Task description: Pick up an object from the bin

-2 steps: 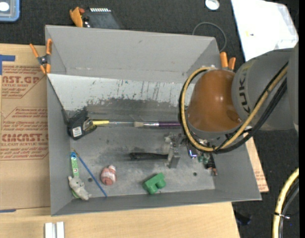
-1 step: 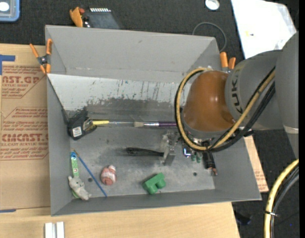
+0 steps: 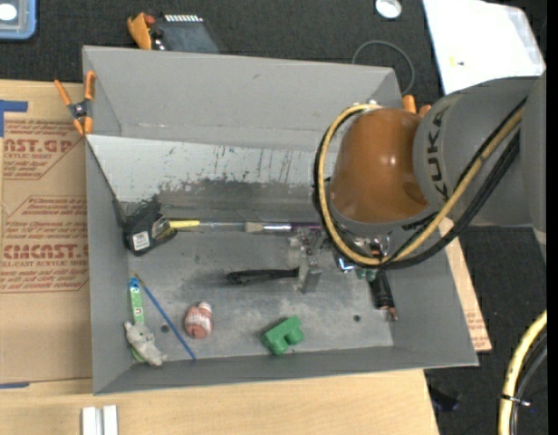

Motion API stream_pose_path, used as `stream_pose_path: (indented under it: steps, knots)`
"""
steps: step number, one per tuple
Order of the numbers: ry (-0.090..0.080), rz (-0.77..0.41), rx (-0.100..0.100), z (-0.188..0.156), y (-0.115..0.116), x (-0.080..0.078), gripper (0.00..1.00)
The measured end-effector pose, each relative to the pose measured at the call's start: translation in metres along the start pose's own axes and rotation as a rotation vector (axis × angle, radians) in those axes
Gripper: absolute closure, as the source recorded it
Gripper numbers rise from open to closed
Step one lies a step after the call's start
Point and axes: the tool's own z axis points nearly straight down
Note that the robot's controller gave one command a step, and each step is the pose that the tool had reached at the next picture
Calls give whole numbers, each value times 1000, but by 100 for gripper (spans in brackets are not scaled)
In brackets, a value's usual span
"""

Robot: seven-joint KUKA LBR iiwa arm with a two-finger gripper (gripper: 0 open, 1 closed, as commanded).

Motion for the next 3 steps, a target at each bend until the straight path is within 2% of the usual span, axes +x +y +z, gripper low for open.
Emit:
stream_pose_path:
  steps: [1,2,3]
  knots:
    - [-1,-119,-2,20,1,-15,100]
    - [-13,-91,-1,50,9,34,100]
    - [-10,-91,-1,50,9,35,100]
